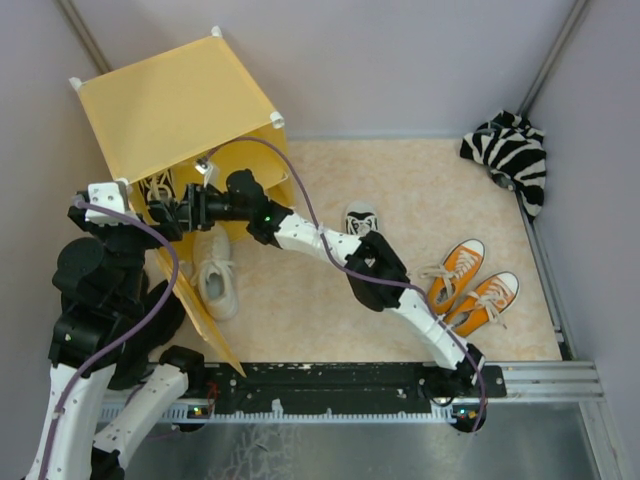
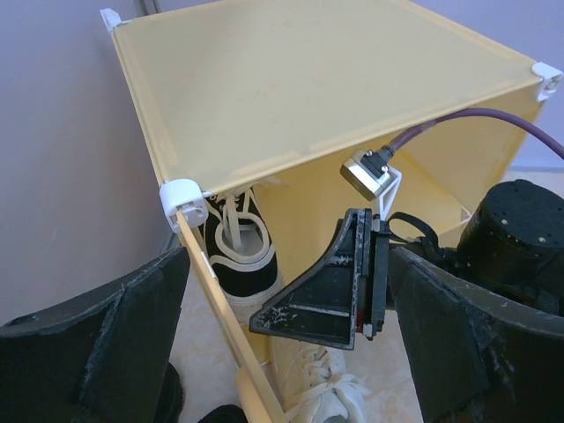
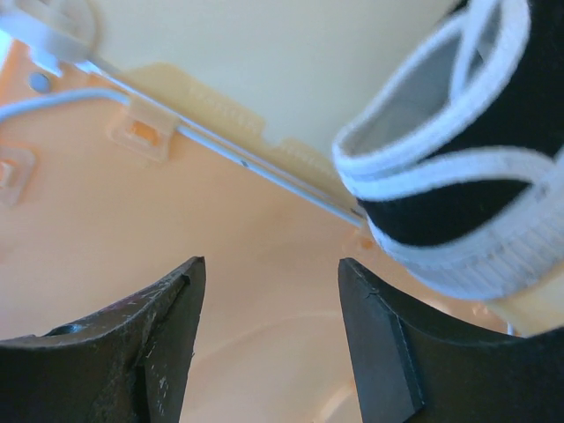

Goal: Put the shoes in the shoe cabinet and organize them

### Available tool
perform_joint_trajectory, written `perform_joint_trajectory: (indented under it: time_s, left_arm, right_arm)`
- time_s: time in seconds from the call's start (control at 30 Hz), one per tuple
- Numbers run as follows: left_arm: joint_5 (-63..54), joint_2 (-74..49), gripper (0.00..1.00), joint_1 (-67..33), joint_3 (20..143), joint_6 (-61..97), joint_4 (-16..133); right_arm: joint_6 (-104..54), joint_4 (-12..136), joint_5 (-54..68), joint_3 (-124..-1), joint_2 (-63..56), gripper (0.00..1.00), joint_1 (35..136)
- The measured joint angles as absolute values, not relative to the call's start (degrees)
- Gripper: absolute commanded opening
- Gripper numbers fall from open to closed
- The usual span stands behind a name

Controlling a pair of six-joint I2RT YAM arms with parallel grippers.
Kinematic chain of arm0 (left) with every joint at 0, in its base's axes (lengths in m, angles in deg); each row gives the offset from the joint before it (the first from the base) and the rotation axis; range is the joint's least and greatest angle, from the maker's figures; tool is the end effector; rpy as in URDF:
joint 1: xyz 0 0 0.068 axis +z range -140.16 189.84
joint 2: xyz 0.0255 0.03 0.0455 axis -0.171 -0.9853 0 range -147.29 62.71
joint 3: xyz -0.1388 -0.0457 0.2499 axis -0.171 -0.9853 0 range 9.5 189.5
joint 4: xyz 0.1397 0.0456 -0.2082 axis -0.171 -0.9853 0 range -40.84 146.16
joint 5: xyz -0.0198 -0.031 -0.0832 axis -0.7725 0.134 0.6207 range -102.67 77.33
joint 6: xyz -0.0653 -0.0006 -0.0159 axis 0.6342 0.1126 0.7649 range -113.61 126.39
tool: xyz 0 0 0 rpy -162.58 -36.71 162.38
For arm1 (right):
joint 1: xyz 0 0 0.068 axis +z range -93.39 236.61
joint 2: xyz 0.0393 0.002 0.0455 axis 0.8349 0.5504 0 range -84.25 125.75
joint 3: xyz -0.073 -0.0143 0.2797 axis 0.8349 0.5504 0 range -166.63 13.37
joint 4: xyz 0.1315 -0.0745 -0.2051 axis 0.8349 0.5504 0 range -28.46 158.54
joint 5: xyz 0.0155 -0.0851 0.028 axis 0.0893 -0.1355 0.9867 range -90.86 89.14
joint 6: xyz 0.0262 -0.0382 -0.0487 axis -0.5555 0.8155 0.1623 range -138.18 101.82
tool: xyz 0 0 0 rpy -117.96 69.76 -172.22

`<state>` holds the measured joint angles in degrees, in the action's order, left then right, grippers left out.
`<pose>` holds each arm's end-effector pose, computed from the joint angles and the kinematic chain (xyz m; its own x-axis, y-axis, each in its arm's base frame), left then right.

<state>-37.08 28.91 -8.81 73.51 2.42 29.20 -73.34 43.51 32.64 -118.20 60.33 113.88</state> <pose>0.0871 -0.0059 0.4485 0.0467 0.0506 -0.9976 -0.1030 0.9936 0.0456 0.3062 0.5313 0.2918 -0.7927 0.0325 -0.6087 -0.6094 -0.0669 0.7900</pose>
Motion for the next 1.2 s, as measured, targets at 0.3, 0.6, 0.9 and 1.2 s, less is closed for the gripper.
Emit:
perform_joint_trajectory:
  time_s: [0.3,0.6,0.9,1.2]
  left_arm:
    - [-37.1,28.9,0.99,-8.8,73.3,2.5,29.7]
    - [-36.6,29.0,0.99,-8.8,71.9,2.5,31.8]
    - [-36.0,30.3,0.99,-8.8,69.3,3.9,33.0]
    - [-33.8,32.4,0.99,-8.8,65.3,4.1,35.0]
  right_arm:
    - [-69.2,44.7,26.5,-96.8,48.1,0.64,113.8]
    - [-57.6,55.1,7.1,-75.5,26.8,0.88,113.8]
    - [-52.1,75.0,-17.6,-55.5,5.7,0.95,110.6]
    - [-52.2,89.3,-26.9,-46.1,-2.9,0.92,101.2]
